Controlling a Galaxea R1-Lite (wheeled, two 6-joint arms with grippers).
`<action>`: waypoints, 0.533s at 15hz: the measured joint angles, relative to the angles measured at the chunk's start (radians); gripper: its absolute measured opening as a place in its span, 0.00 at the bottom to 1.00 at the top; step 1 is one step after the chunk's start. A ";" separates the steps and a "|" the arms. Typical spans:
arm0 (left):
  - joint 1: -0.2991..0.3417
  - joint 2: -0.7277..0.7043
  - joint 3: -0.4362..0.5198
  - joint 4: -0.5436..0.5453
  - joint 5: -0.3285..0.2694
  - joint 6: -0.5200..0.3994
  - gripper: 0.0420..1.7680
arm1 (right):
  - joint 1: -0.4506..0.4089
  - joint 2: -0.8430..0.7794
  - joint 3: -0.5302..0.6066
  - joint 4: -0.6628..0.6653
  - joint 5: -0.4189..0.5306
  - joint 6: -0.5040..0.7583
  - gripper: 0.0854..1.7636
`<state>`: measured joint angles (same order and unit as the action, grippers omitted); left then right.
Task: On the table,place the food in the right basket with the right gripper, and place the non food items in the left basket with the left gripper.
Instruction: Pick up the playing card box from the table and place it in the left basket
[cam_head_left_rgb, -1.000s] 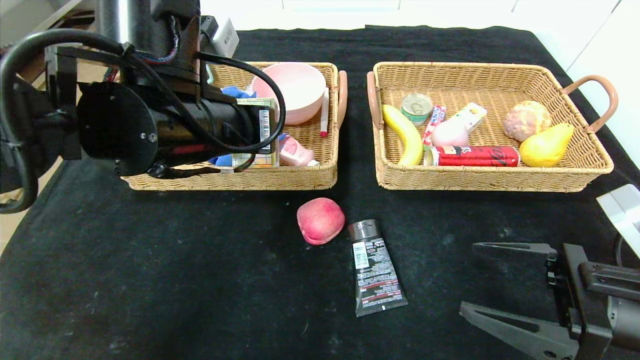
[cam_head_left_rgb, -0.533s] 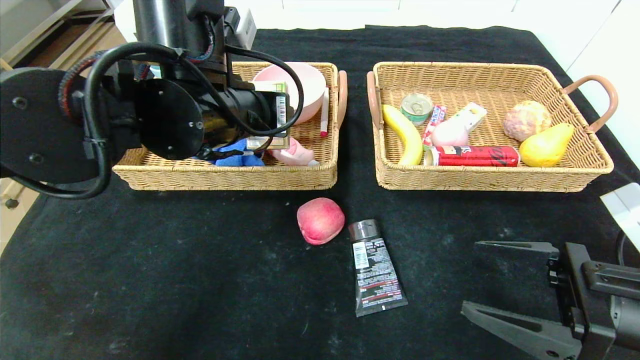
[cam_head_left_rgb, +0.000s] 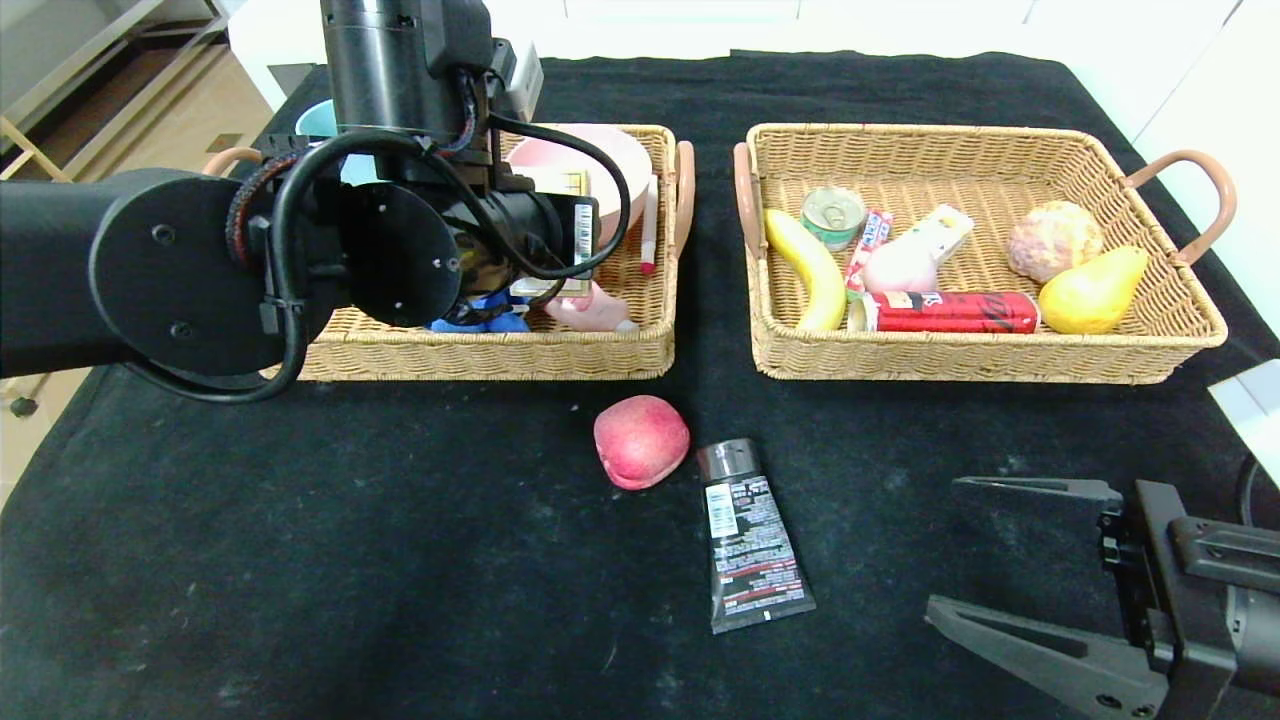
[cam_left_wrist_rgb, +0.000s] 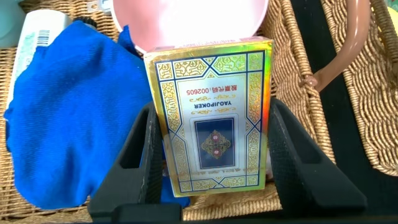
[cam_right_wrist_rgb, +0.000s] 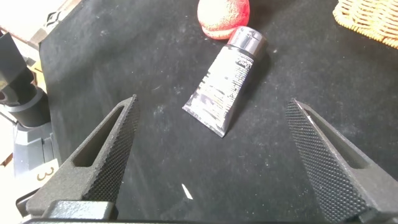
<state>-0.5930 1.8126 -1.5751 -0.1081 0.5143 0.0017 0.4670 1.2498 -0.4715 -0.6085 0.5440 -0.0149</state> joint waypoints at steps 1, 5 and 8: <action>-0.001 0.005 -0.003 0.000 0.000 0.000 0.56 | 0.001 0.000 0.001 -0.001 0.000 0.000 0.97; 0.000 0.015 -0.006 0.000 0.001 -0.002 0.56 | 0.003 -0.004 0.003 0.000 0.000 0.000 0.97; -0.009 0.015 0.000 0.000 0.005 -0.004 0.56 | 0.004 -0.004 0.004 0.000 0.000 0.000 0.97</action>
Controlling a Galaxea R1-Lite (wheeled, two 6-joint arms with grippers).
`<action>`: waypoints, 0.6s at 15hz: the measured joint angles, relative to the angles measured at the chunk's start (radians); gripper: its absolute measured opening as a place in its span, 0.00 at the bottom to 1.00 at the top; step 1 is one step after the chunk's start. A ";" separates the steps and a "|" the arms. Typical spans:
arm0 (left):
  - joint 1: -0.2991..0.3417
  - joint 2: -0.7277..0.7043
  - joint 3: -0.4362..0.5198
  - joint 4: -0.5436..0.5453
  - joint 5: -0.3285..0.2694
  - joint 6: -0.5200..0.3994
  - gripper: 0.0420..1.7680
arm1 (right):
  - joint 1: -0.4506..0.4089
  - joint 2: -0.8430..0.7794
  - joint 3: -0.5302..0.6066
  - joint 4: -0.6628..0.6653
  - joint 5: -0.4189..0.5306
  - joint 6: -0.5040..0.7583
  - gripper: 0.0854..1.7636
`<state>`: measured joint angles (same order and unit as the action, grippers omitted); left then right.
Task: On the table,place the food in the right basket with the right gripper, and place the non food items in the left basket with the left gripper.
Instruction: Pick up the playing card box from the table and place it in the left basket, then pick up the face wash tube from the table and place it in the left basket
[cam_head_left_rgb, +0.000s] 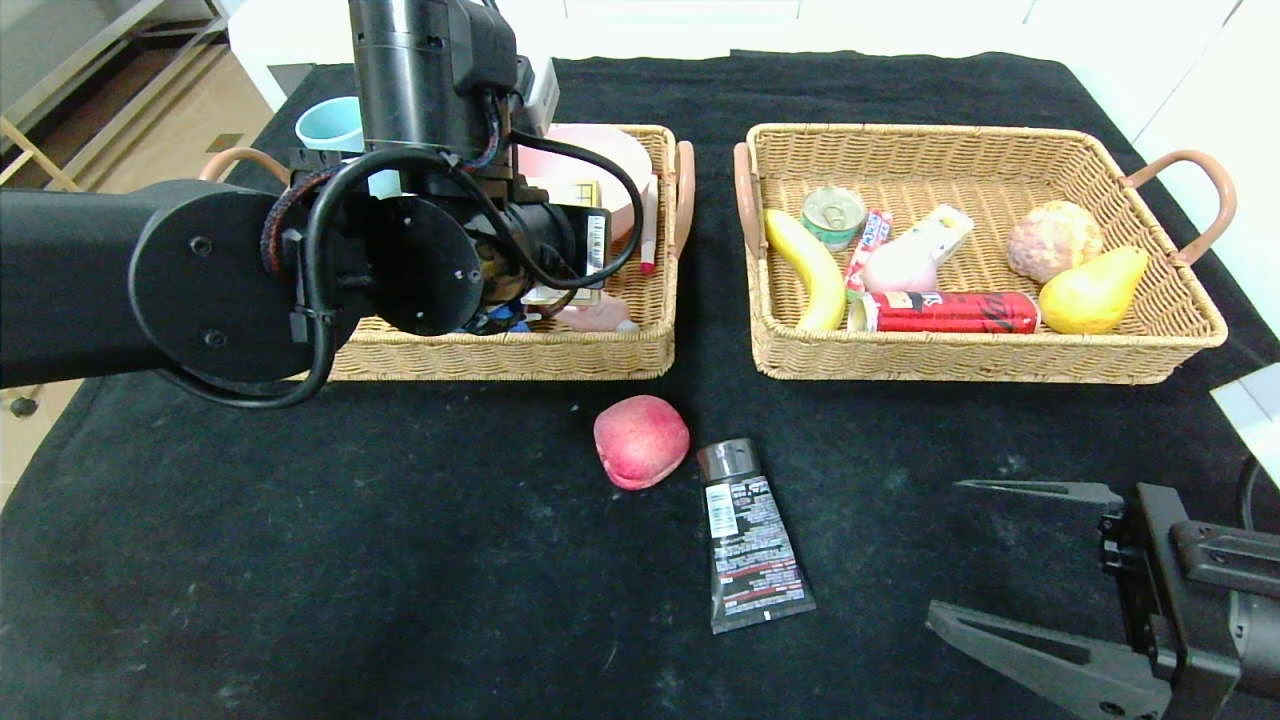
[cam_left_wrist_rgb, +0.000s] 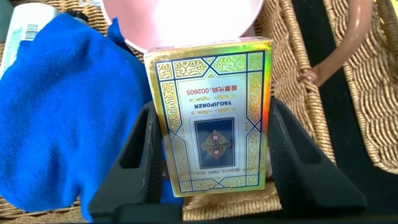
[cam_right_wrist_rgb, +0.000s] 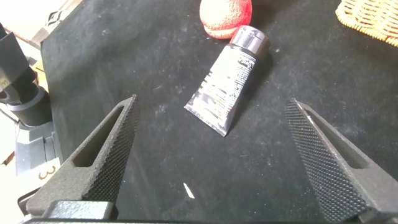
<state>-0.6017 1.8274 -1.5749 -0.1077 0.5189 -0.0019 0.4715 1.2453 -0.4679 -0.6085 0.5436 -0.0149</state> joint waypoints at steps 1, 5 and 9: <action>-0.003 0.000 0.000 0.000 0.008 0.001 0.60 | 0.000 0.000 0.000 0.000 0.000 0.000 0.97; -0.008 -0.010 0.010 -0.001 0.015 -0.003 0.75 | 0.001 0.001 0.002 0.000 0.000 0.000 0.97; -0.014 -0.029 0.031 0.001 0.019 -0.006 0.84 | 0.000 0.001 0.002 0.000 0.000 0.000 0.97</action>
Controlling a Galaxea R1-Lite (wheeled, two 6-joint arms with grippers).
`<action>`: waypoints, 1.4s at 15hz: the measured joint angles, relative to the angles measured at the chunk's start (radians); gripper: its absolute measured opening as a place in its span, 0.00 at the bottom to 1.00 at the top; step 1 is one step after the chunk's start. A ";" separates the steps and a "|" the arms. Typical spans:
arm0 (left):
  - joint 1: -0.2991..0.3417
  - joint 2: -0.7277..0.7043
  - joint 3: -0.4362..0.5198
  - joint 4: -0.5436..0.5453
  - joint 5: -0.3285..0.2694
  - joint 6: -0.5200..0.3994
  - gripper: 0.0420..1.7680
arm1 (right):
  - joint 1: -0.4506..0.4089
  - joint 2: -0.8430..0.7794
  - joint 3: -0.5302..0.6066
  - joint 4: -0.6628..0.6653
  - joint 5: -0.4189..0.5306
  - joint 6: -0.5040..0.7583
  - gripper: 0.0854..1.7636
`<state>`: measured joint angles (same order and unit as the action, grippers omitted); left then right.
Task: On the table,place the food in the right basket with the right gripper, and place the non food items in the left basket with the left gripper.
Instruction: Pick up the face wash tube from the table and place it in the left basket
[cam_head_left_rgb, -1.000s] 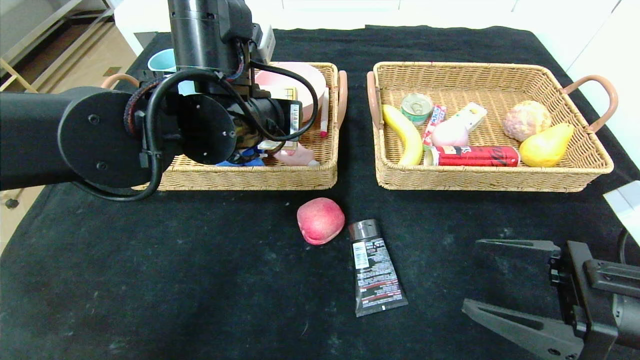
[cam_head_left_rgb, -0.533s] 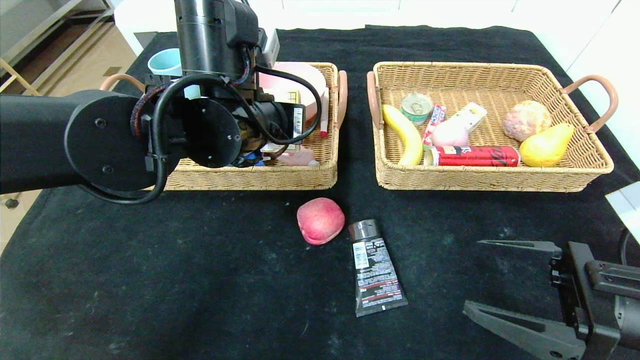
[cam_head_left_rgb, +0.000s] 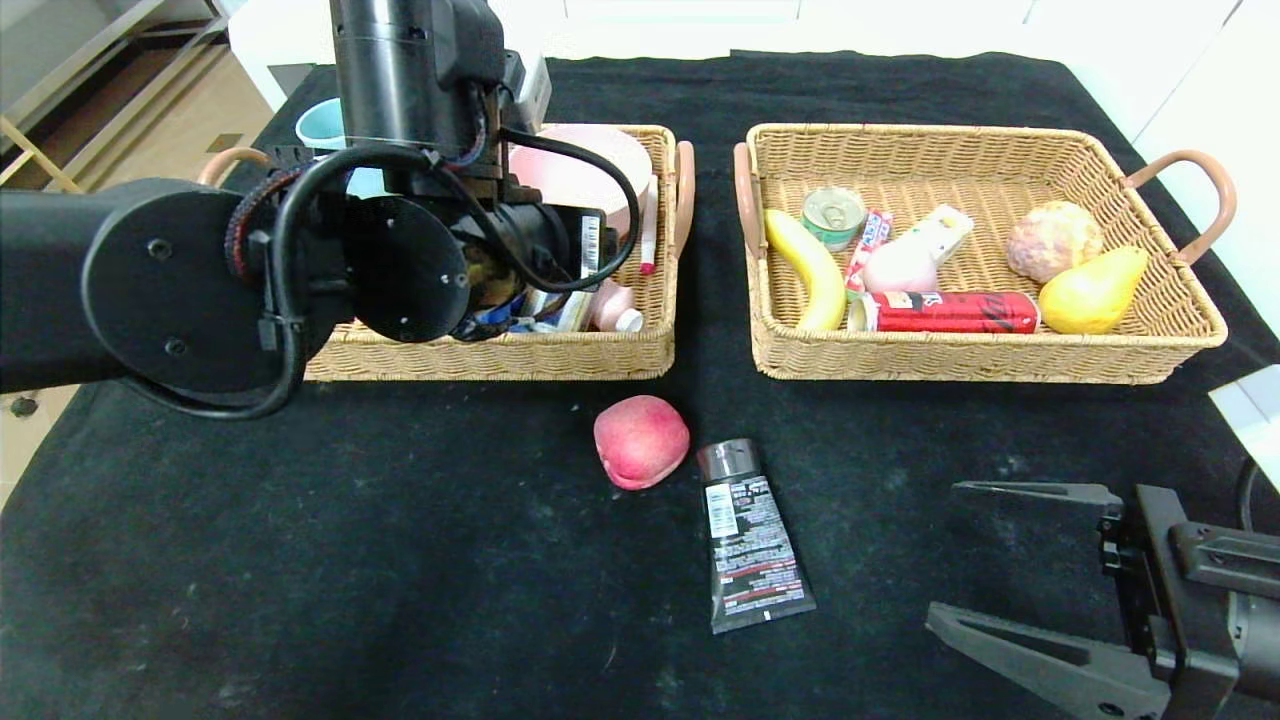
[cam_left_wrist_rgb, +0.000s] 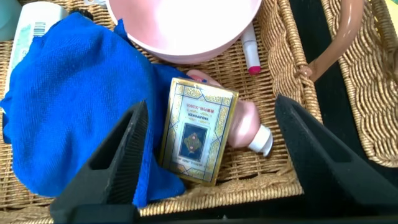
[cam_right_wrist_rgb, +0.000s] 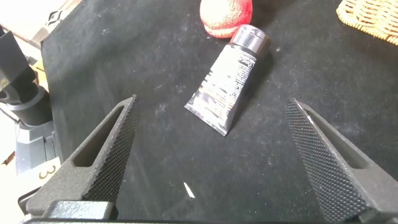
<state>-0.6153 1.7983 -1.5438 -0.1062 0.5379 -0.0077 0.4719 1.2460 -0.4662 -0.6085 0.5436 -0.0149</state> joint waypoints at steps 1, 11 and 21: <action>-0.010 -0.009 0.013 0.007 0.001 -0.005 0.85 | 0.000 0.000 0.000 0.000 0.000 0.000 0.97; -0.213 -0.129 0.267 0.003 -0.002 -0.098 0.94 | -0.001 0.005 -0.002 0.000 0.000 0.000 0.97; -0.416 -0.018 0.284 0.016 0.158 -0.285 0.96 | -0.047 -0.026 -0.027 0.001 0.002 0.000 0.97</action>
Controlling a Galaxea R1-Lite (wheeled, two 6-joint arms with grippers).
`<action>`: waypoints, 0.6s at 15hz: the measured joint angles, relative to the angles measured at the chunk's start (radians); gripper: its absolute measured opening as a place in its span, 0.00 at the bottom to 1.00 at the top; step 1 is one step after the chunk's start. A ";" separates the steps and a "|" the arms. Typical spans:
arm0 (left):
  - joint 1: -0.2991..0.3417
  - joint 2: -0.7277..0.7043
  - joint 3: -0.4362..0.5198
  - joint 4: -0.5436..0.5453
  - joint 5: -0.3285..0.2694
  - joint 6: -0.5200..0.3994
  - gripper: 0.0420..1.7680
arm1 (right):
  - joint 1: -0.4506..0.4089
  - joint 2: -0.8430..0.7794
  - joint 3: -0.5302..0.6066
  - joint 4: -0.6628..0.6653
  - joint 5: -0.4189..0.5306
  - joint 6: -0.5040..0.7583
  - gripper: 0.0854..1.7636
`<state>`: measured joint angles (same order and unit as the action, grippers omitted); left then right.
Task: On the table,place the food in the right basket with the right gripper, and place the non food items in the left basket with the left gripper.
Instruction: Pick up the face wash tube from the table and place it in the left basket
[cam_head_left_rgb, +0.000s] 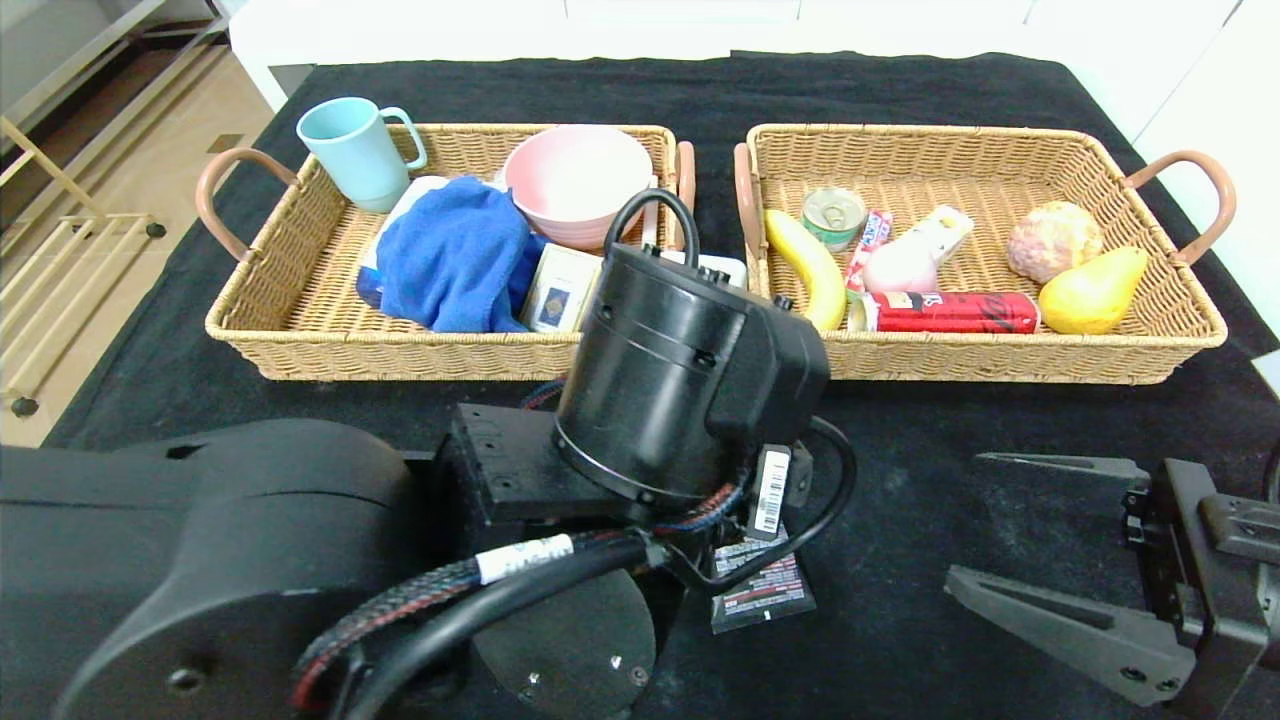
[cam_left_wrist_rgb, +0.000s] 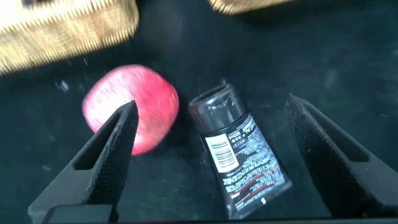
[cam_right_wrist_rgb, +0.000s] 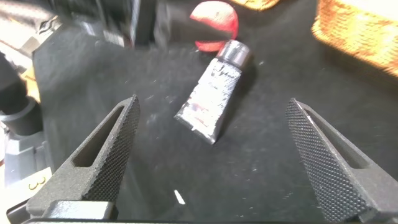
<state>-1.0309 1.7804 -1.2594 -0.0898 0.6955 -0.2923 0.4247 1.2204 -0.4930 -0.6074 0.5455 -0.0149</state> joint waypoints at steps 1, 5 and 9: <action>-0.005 0.019 0.000 0.000 0.032 -0.025 0.96 | -0.009 -0.001 -0.005 0.000 0.000 0.000 0.97; -0.054 0.076 -0.001 -0.004 0.092 -0.073 0.96 | -0.023 -0.006 -0.013 -0.001 0.001 0.000 0.97; -0.088 0.100 0.000 0.002 0.098 -0.079 0.96 | -0.025 -0.007 -0.013 -0.001 0.002 0.000 0.97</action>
<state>-1.1189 1.8804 -1.2589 -0.0874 0.7936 -0.3713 0.3998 1.2136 -0.5064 -0.6081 0.5474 -0.0147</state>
